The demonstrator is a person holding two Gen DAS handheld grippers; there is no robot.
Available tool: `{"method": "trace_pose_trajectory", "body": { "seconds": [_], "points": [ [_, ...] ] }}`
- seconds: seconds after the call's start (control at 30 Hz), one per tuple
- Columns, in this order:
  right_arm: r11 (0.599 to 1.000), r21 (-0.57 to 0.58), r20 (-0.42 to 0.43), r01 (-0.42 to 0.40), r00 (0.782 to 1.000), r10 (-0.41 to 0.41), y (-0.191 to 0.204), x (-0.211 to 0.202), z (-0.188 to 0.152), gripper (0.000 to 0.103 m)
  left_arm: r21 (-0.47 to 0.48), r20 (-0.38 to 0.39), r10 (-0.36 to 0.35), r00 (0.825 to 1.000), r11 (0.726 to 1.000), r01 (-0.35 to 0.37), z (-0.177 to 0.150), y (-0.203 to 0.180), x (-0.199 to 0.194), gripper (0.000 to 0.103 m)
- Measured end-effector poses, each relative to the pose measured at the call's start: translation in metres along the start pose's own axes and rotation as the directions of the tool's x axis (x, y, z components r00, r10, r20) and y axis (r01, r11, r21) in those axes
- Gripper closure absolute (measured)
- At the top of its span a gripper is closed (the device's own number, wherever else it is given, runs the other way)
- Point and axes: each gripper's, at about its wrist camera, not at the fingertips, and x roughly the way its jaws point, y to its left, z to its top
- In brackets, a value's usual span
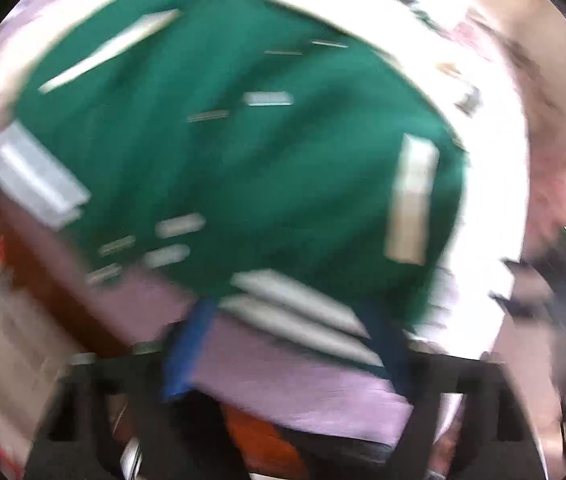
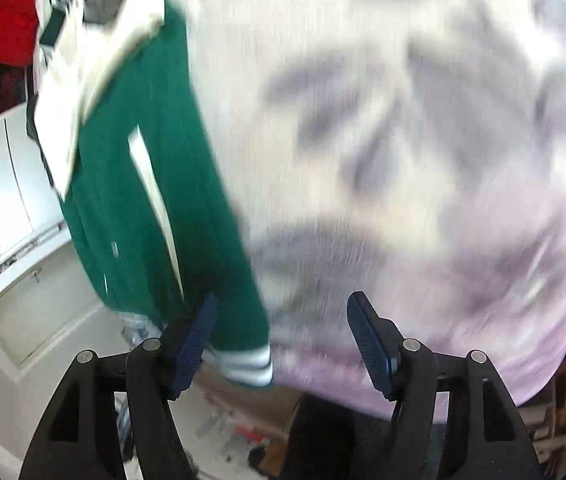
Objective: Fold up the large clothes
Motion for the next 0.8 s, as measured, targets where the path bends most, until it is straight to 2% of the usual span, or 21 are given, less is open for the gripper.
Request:
{"method": "trace_pose_trajectory", "body": {
  "seconds": [0.1, 0.2, 0.23, 0.33, 0.37, 0.43, 0.47, 0.5, 0.53, 0.63, 0.73, 0.8],
  "points": [
    [1.0, -0.006, 0.078, 0.026, 0.997, -0.025, -0.004, -0.029, 0.039, 0.033, 0.157, -0.067, -0.028, 0.997, 0.987, 0.038, 0.008, -0.062, 0.035, 0.021],
    [1.0, -0.004, 0.131, 0.02, 0.991, -0.02, -0.001, -0.053, 0.066, 0.033, 0.298, -0.167, 0.023, 0.986, 0.954, 0.028, 0.0, -0.115, 0.085, 0.021],
    [1.0, 0.0, 0.14, 0.019, 0.99, -0.019, 0.0, -0.059, 0.078, 0.033, 0.346, -0.19, 0.068, 0.979, 0.938, 0.002, -0.007, -0.128, 0.102, 0.021],
    [1.0, -0.015, 0.152, 0.011, 0.988, -0.008, -0.015, -0.073, 0.106, 0.033, 0.49, -0.156, 0.236, 0.959, 0.862, -0.132, -0.023, -0.15, 0.136, 0.021],
    [1.0, -0.03, 0.158, 0.004, 0.987, 0.001, -0.012, -0.074, 0.11, 0.032, 0.51, -0.143, 0.256, 0.956, 0.847, -0.15, -0.025, -0.152, 0.141, 0.021],
    [0.995, -0.089, 0.174, -0.048, 0.983, 0.063, -0.001, -0.064, 0.119, 0.019, 0.515, -0.121, 0.255, 0.959, 0.843, -0.159, -0.025, -0.151, 0.142, 0.022],
    [0.988, -0.131, 0.185, -0.082, 0.977, 0.106, 0.006, -0.069, 0.132, 0.015, 0.51, -0.116, 0.24, 0.964, 0.847, -0.15, -0.024, -0.15, 0.141, 0.026],
    [0.978, -0.172, 0.184, -0.116, 0.972, 0.148, 0.017, -0.062, 0.134, 0.007, 0.51, -0.102, 0.246, 0.964, 0.845, -0.162, -0.022, -0.15, 0.139, 0.034],
    [0.966, -0.211, 0.185, -0.148, 0.964, 0.188, 0.03, -0.059, 0.146, 0.005, 0.511, -0.081, 0.268, 0.96, 0.838, -0.191, -0.021, -0.148, 0.137, 0.053],
    [0.938, -0.278, 0.203, -0.205, 0.942, 0.266, 0.067, -0.041, 0.174, 0.003, 0.5, -0.064, 0.239, 0.969, 0.848, -0.176, -0.014, -0.14, 0.126, 0.079],
    [0.901, -0.325, 0.184, -0.286, 0.916, 0.357, 0.103, -0.025, 0.215, 0.0, 0.499, -0.055, 0.218, 0.974, 0.851, -0.162, -0.012, -0.138, 0.117, 0.085],
    [0.889, -0.334, 0.143, -0.312, 0.916, 0.375, 0.122, 0.0, 0.235, 0.0, 0.511, -0.044, 0.212, 0.976, 0.844, -0.16, -0.013, -0.136, 0.11, 0.087]
  ]
}}
